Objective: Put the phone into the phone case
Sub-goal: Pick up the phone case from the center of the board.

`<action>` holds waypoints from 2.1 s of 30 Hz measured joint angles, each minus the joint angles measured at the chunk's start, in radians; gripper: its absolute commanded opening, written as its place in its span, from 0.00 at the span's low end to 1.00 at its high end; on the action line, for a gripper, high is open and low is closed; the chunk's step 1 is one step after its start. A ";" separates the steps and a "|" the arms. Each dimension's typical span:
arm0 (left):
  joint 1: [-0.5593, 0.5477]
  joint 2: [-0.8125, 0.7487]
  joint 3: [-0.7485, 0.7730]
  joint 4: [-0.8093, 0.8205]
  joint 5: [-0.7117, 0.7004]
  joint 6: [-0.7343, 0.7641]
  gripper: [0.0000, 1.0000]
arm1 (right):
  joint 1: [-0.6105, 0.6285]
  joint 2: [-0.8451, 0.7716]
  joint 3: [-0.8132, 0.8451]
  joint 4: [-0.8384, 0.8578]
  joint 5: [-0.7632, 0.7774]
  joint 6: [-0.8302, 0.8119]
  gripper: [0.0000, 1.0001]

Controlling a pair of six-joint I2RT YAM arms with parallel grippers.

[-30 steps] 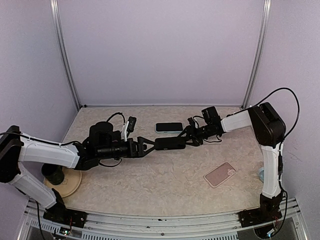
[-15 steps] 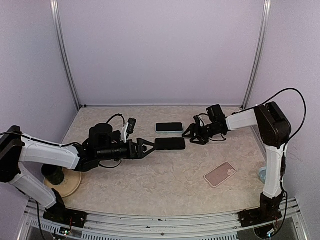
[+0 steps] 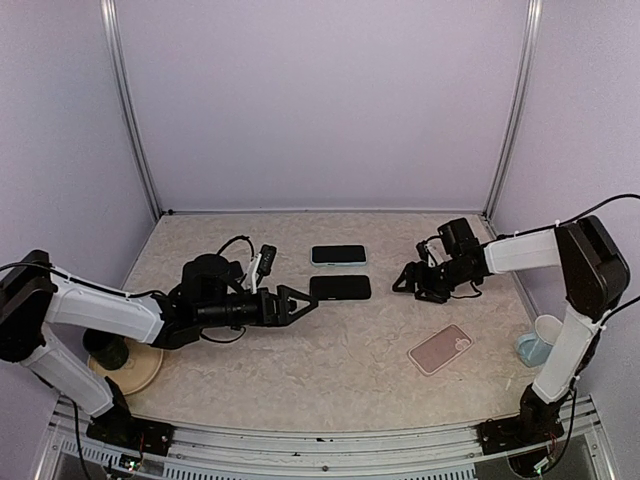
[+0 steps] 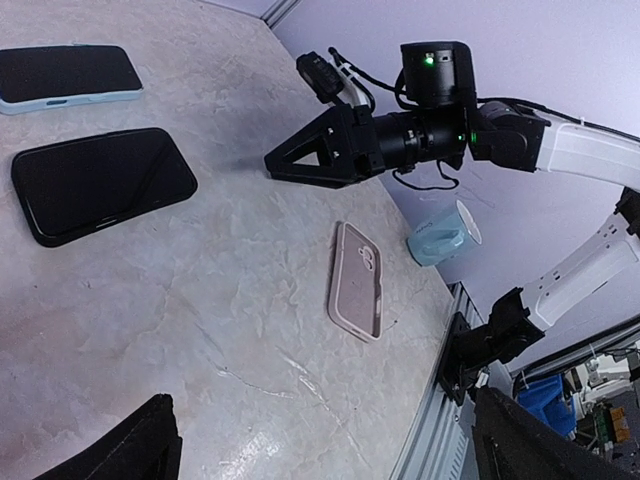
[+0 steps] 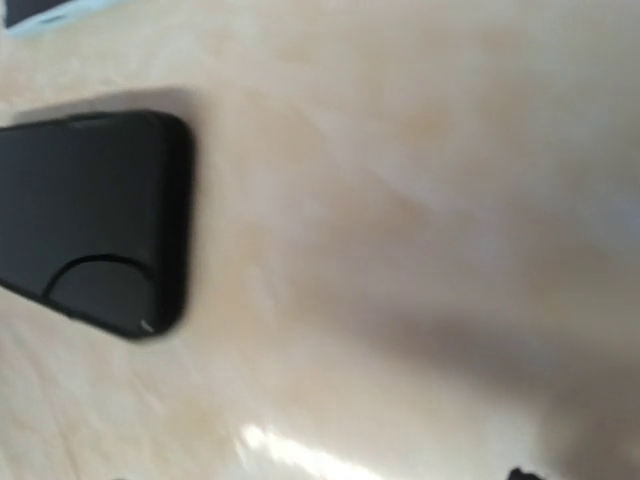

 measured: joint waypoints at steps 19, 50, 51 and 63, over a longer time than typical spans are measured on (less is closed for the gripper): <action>-0.024 0.005 0.000 0.014 0.002 0.000 0.99 | -0.011 -0.323 -0.230 -0.176 0.328 -0.075 0.67; -0.029 0.005 0.000 0.007 0.002 0.001 0.99 | -0.046 -0.438 -0.408 -0.204 0.410 -0.055 0.48; -0.029 0.005 0.000 0.007 0.002 0.001 0.99 | -0.046 -0.444 -0.415 -0.200 0.408 -0.052 0.48; -0.029 0.015 0.000 0.012 0.010 -0.003 0.99 | -0.046 -0.472 -0.452 -0.176 0.393 -0.027 0.30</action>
